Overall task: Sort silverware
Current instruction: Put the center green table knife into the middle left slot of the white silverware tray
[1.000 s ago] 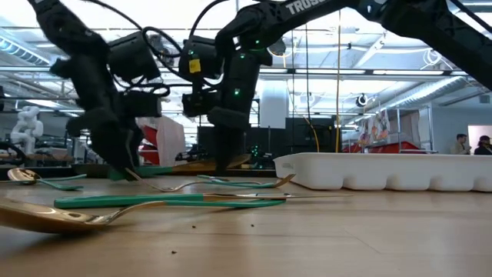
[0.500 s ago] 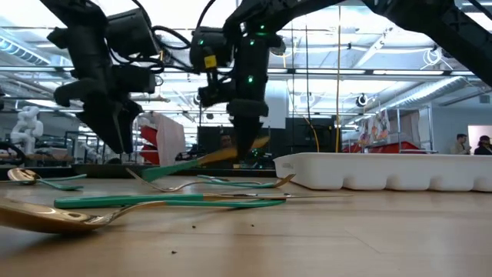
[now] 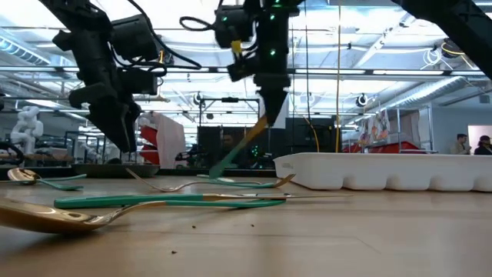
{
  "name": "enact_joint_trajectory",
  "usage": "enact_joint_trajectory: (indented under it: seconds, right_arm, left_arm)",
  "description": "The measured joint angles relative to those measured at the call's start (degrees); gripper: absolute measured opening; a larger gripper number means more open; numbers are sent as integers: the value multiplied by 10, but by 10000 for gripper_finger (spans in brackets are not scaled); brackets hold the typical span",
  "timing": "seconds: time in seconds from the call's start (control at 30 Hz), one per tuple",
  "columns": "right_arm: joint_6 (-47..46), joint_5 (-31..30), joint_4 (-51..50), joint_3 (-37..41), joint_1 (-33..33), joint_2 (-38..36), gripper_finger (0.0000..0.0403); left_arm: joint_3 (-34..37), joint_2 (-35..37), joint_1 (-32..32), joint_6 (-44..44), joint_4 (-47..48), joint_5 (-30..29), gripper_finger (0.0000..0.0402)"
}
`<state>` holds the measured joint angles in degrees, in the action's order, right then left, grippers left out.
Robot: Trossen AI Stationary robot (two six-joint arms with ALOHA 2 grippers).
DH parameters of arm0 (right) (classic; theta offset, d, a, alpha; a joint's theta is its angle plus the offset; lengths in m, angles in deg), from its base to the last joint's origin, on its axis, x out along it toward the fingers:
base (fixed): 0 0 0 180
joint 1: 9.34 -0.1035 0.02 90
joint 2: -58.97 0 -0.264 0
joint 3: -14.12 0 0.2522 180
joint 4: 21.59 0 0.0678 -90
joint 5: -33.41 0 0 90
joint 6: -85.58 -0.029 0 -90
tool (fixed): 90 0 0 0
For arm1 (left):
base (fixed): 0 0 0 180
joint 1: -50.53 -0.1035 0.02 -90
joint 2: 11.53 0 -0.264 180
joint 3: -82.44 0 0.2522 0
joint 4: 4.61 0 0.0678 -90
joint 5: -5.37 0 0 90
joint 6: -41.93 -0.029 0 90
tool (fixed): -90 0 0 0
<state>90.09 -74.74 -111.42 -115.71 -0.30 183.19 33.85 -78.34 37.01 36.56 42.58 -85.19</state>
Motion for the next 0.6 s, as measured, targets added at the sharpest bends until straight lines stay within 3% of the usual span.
enact_joint_trajectory:
  seconds: [0.33, 0.6]
  right_arm:
    - [-58, -37, -26, -1, 8, -82, 0]
    - [-127, -93, -140, -1, 8, -133, 0]
  left_arm:
    - [0, 0, -1, -3, -1, 0, 197]
    - [0, 0, -1, -11, -1, 0, 197]
